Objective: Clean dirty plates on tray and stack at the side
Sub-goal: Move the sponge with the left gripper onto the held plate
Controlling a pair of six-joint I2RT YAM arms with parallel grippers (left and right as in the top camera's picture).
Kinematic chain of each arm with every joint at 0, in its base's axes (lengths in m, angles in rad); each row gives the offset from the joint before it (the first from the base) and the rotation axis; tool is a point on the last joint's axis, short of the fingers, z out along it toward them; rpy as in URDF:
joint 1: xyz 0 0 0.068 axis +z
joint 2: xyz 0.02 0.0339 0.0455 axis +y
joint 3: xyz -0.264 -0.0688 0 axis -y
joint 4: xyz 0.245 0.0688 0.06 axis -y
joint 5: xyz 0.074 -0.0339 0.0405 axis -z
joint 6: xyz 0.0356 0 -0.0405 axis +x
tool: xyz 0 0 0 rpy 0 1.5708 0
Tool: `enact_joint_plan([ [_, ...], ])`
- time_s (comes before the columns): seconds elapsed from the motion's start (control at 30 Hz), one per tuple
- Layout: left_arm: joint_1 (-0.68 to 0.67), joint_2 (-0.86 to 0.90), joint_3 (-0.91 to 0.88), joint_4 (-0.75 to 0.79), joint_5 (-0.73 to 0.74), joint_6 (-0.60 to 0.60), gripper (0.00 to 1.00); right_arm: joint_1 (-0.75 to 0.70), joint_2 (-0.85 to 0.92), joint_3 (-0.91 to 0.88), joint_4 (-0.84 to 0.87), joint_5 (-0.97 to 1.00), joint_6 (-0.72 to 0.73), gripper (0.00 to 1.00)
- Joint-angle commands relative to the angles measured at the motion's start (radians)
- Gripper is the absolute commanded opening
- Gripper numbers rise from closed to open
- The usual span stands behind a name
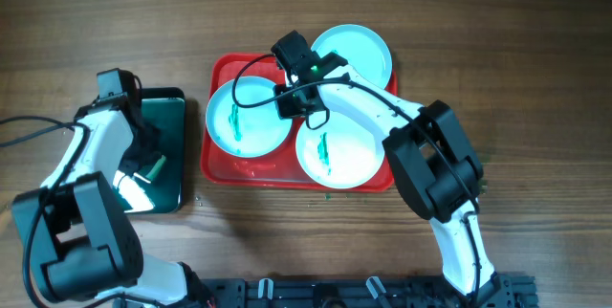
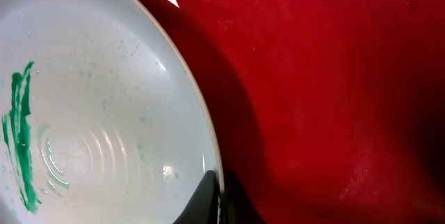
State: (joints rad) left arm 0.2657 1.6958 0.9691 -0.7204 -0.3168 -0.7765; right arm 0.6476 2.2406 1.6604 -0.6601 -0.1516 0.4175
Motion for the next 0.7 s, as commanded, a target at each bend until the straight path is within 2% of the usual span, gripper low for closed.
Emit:
enact_joint_plan([
  [0.0, 0.010, 0.027, -0.008, 0.054, 0.044, 0.069, 0.34, 0.016, 0.028, 0.000, -0.001, 0.021, -0.026, 0.05],
  [0.13, 0.010, 0.027, -0.008, 0.074, 0.074, 0.096, 0.34, 0.016, 0.028, 0.000, -0.001, 0.022, -0.026, 0.05],
  [0.27, 0.010, 0.039, -0.008, 0.058, 0.074, 0.095, 0.27, 0.016, 0.028, 0.000, 0.002, 0.024, -0.026, 0.05],
  [0.43, 0.010, 0.050, -0.023, 0.035, 0.074, 0.093, 0.26, 0.016, 0.028, 0.000, 0.004, 0.025, -0.026, 0.05],
  [0.5, 0.010, 0.050, -0.035, 0.040, 0.074, 0.091, 0.17, 0.016, 0.028, 0.000, 0.005, 0.024, -0.026, 0.05],
  [0.53, 0.010, 0.050, -0.039, 0.038, 0.074, 0.092, 0.04, 0.016, 0.028, 0.000, 0.006, 0.024, -0.026, 0.04],
  [0.67, 0.010, 0.024, -0.031, 0.017, 0.074, 0.163, 0.04, 0.016, 0.026, 0.000, 0.004, 0.018, -0.030, 0.04],
])
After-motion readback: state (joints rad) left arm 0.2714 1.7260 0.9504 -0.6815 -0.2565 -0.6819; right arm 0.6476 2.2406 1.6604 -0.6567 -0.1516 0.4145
